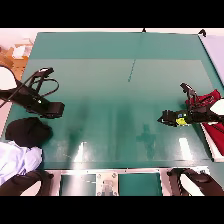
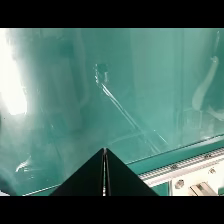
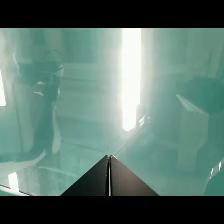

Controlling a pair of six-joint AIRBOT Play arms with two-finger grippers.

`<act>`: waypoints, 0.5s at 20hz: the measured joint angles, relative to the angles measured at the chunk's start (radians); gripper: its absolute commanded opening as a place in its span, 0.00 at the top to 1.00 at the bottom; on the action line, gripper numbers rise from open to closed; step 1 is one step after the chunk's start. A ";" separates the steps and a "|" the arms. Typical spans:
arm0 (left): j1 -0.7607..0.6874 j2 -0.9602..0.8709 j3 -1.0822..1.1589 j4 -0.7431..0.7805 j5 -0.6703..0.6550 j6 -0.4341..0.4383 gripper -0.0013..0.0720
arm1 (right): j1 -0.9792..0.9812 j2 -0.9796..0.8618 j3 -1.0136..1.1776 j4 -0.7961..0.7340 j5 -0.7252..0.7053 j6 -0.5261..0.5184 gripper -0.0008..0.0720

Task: Fold the shirts.

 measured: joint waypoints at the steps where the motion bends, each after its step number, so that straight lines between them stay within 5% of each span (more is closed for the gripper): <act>1: 0.000 0.000 -0.001 0.003 0.000 0.000 0.95 | 0.001 0.000 0.000 0.000 0.000 0.000 0.97; 4: 0.000 0.000 -0.001 0.046 0.000 -0.003 0.94 | 0.002 0.000 0.000 0.000 0.000 0.000 0.97; 5: -0.001 0.000 -0.001 0.080 0.000 -0.008 0.70 | 0.002 0.000 0.000 0.000 0.000 0.000 0.97; 6: -0.001 0.000 -0.001 0.134 0.000 -0.020 0.10 | 0.002 0.000 0.000 0.000 0.000 0.000 0.97; 7: -0.001 0.000 -0.002 0.200 0.000 -0.034 0.02 | 0.002 0.000 0.000 0.000 0.001 0.000 0.97; 10: 0.019 0.001 -0.039 0.440 0.002 -0.077 0.02 | 0.002 0.000 0.000 0.000 0.001 0.001 0.97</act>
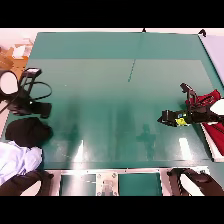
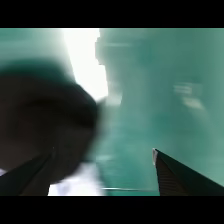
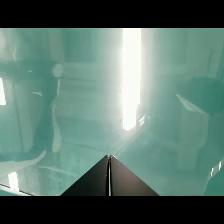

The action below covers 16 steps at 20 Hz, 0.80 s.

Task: Fold the shirts.

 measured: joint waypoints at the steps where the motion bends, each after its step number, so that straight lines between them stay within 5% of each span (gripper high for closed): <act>1: 0.022 0.000 -0.027 0.050 0.000 -0.008 0.02 | 0.000 0.000 0.000 0.000 0.000 0.000 0.97; 7: 0.218 -0.011 -0.306 0.138 0.133 -0.014 0.02 | 0.000 0.000 0.000 0.000 0.000 0.000 0.97; 8: 0.247 -0.015 -0.347 0.130 0.172 -0.011 0.18 | 0.000 0.000 0.000 0.000 0.000 0.000 0.97; 9: 0.269 -0.021 -0.378 0.125 0.206 -0.007 0.69 | 0.000 0.000 0.000 0.000 0.000 0.000 0.97; 10: 0.288 -0.026 -0.403 0.115 0.244 -0.003 0.94 | 0.000 0.000 0.000 0.000 0.000 0.000 0.97; 16: 0.330 -0.051 -0.415 0.037 0.307 0.062 0.95 | 0.000 0.000 0.000 0.000 0.000 0.000 0.97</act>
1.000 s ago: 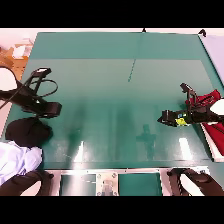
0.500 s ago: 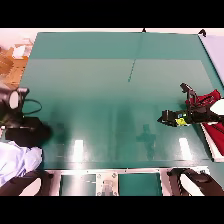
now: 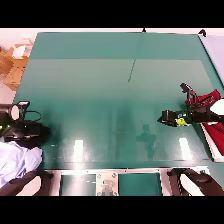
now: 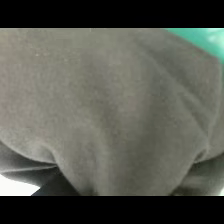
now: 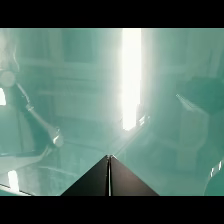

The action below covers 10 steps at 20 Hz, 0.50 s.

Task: Fold the shirts.

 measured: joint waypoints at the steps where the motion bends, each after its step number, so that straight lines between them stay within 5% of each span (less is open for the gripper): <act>1: 0.001 -0.001 0.031 -0.041 -0.003 0.013 0.95 | 0.000 0.000 0.000 0.000 0.000 0.000 0.97; 10: -0.112 0.048 0.518 -0.748 -0.003 0.136 0.95 | 0.000 0.000 0.000 0.010 -0.008 0.000 0.97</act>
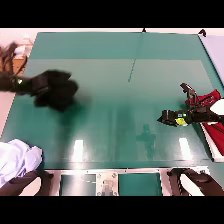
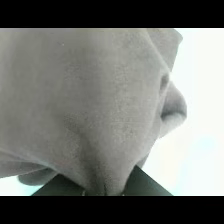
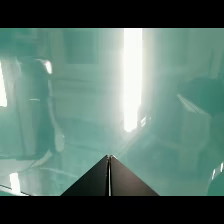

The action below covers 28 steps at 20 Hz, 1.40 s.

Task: Fold the shirts.

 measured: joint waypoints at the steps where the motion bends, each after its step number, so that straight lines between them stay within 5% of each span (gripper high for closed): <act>1: -0.059 -0.009 0.022 -0.044 0.025 0.008 0.95 | 0.000 0.000 0.000 0.002 -0.004 0.000 0.97; 3: -0.188 -0.053 0.048 -0.102 0.076 0.017 0.95 | 0.000 0.000 0.000 0.004 -0.016 0.000 0.94; 5: -0.320 -0.126 0.061 -0.135 0.133 0.024 0.94 | 0.000 0.000 0.000 0.006 -0.026 0.000 0.73; 6: -0.376 -0.171 0.065 -0.147 0.163 0.027 0.60 | 0.000 0.000 0.001 0.007 -0.032 0.000 0.64; 7: -0.431 -0.219 0.068 -0.155 0.191 0.031 0.02 | 0.000 0.000 0.001 0.007 -0.040 0.000 0.52; 9: -0.487 -0.300 0.077 -0.170 0.226 0.033 0.02 | 0.000 0.000 0.006 0.008 -0.053 0.000 0.32; 12: -0.446 -0.361 0.121 -0.180 0.184 0.032 0.02 | 0.000 0.000 0.027 0.008 -0.066 0.000 0.30; 19: -0.123 -0.397 0.141 -0.071 -0.066 0.040 0.02 | 0.000 -0.106 0.005 0.072 -0.093 -0.034 0.30; 26: -0.102 -0.515 -0.058 -0.216 0.121 0.175 0.02 | 0.074 -0.377 -0.037 0.312 -0.134 -0.243 0.32; 28: -0.147 -0.576 -0.076 -0.297 0.164 0.230 0.02 | 0.095 -0.429 -0.037 0.364 -0.150 -0.286 0.52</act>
